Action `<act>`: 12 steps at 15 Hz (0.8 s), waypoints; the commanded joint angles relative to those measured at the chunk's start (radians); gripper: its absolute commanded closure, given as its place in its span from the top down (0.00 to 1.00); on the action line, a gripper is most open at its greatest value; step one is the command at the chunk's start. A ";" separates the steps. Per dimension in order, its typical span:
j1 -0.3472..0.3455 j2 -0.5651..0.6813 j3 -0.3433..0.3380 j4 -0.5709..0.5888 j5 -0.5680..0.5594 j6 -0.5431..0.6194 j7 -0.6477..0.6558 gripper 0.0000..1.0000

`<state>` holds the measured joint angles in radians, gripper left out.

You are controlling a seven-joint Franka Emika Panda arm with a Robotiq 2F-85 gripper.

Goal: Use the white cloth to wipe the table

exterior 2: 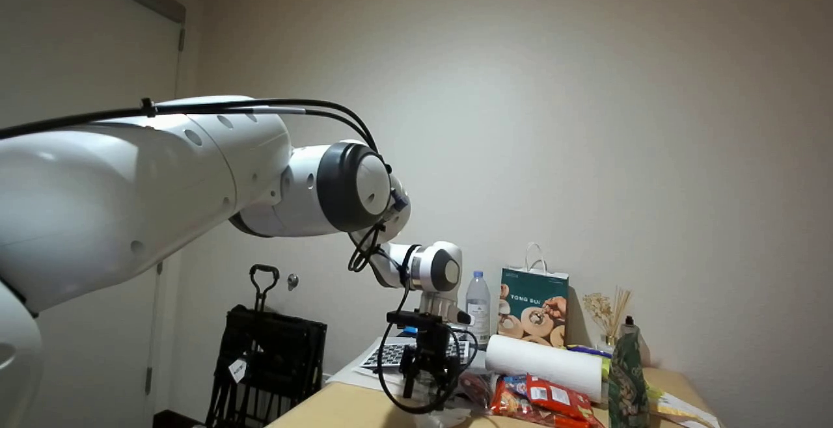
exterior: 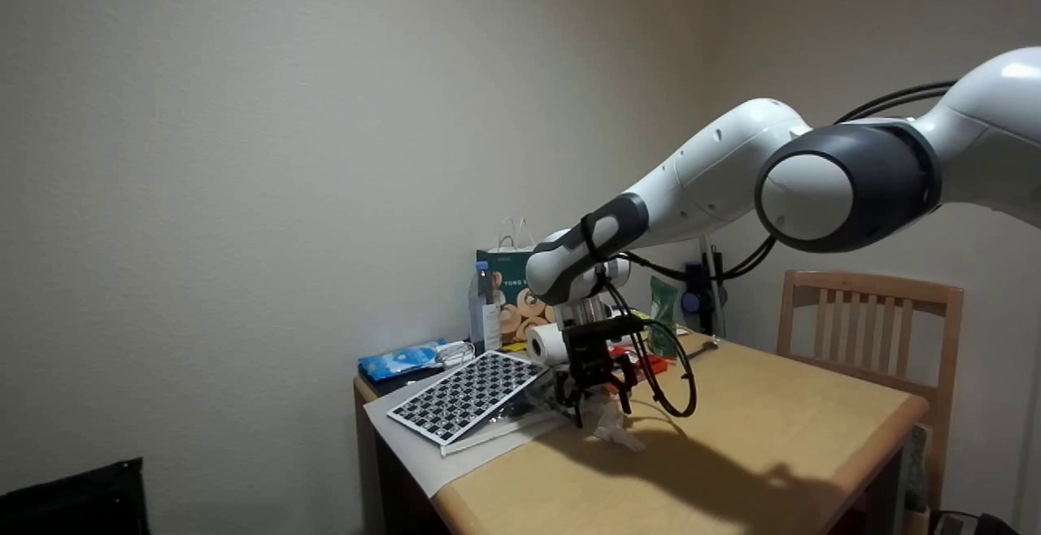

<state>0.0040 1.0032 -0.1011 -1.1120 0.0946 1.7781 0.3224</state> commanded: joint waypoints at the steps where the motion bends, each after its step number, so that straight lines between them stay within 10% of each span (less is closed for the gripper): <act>1: -0.032 0.005 0.011 -0.014 0.072 0.048 0.133 1.00; 12: -0.083 0.000 0.002 -0.040 0.144 0.123 0.249 0.96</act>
<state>-0.0640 1.0203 -0.1072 -1.1308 0.2032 1.8666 0.5389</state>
